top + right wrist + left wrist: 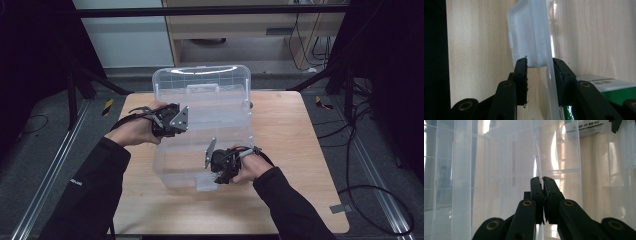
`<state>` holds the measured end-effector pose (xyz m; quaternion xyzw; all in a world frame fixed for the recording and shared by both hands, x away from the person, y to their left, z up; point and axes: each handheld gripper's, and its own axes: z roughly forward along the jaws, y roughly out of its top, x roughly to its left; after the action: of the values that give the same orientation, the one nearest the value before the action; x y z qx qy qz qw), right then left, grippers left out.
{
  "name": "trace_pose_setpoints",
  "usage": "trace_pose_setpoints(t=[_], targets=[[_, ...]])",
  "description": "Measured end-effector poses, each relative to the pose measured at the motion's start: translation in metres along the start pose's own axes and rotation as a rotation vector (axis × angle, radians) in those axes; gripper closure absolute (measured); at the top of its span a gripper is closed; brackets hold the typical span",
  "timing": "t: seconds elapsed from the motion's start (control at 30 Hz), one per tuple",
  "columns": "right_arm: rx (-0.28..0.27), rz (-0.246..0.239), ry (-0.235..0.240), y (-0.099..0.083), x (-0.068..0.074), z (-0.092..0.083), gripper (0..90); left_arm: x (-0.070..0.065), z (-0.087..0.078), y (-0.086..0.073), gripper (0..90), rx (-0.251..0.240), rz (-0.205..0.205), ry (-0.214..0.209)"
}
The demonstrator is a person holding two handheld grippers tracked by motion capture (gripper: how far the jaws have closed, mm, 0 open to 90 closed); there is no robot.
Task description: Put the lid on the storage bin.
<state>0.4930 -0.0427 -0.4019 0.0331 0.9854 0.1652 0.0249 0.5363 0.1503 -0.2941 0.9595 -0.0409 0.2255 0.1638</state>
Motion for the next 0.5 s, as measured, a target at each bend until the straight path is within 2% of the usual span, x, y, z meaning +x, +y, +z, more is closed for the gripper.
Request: trace_pose_setpoints(t=[0.17, 0.5], targets=[[-0.007, 0.0, -0.005, -0.001, 0.0, 0.0, 66.8, -0.004, -0.001, 0.001, 86.8, 0.008, -0.008, -0.008], [-0.009, 0.005, -0.009, -0.001, 0.001, 0.0, 66.6, -0.012, -0.002, -0.002, 86.9, -0.01, -0.03, -0.032]])
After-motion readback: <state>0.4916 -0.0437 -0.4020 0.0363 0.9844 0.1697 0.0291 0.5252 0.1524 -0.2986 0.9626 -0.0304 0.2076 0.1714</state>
